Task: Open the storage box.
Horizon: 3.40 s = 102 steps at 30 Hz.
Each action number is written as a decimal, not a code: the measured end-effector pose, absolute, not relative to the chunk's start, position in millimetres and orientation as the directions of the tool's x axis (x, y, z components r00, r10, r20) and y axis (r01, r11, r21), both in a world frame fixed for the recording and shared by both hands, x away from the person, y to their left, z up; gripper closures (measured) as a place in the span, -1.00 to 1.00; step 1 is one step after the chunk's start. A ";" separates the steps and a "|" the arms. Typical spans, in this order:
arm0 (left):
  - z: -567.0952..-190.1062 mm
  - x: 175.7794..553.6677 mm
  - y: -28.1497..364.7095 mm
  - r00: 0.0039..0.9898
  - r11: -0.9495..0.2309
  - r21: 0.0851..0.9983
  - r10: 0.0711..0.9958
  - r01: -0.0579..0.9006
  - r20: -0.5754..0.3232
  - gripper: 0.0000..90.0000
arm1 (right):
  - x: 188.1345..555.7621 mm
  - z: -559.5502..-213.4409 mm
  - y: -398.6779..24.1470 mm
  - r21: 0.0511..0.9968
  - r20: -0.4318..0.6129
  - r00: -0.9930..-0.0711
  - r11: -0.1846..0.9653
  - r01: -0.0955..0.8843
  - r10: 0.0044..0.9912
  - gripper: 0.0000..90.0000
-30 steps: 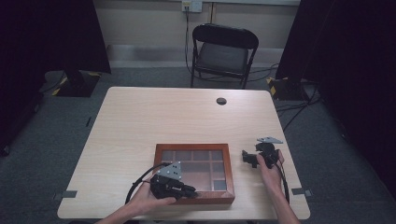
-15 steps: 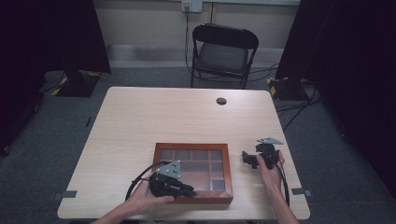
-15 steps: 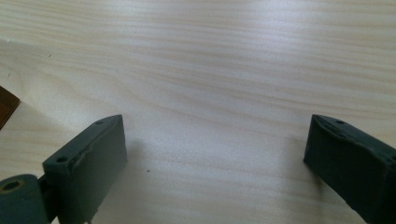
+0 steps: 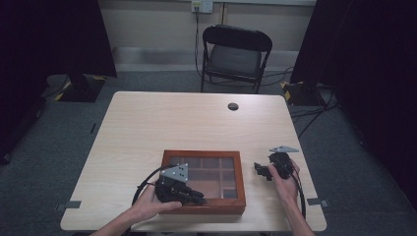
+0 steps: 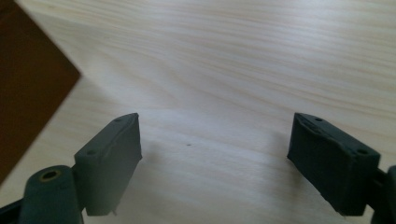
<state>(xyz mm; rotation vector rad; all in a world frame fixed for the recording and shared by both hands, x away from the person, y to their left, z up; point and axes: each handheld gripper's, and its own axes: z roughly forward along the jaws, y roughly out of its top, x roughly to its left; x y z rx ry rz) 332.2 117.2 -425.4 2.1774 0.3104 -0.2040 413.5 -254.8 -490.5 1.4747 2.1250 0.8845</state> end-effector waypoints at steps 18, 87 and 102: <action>-394.1 343.7 116.5 0.958 -0.593 0.754 0.125 0.282 -0.260 0.83 | 370.9 -461.0 -236.9 0.733 0.111 -0.608 0.348 0.584 0.786 -0.42; -363.6 360.9 188.7 0.921 -0.320 0.903 0.351 0.286 -0.167 -0.37 | 377.7 -411.6 -206.1 0.869 0.109 -0.730 0.292 0.400 0.675 -0.44; -370.9 367.1 197.9 0.901 -0.299 0.910 0.405 0.288 -0.152 -0.22 | 383.0 -404.7 -207.1 0.891 0.133 -0.739 0.246 0.381 0.661 -0.34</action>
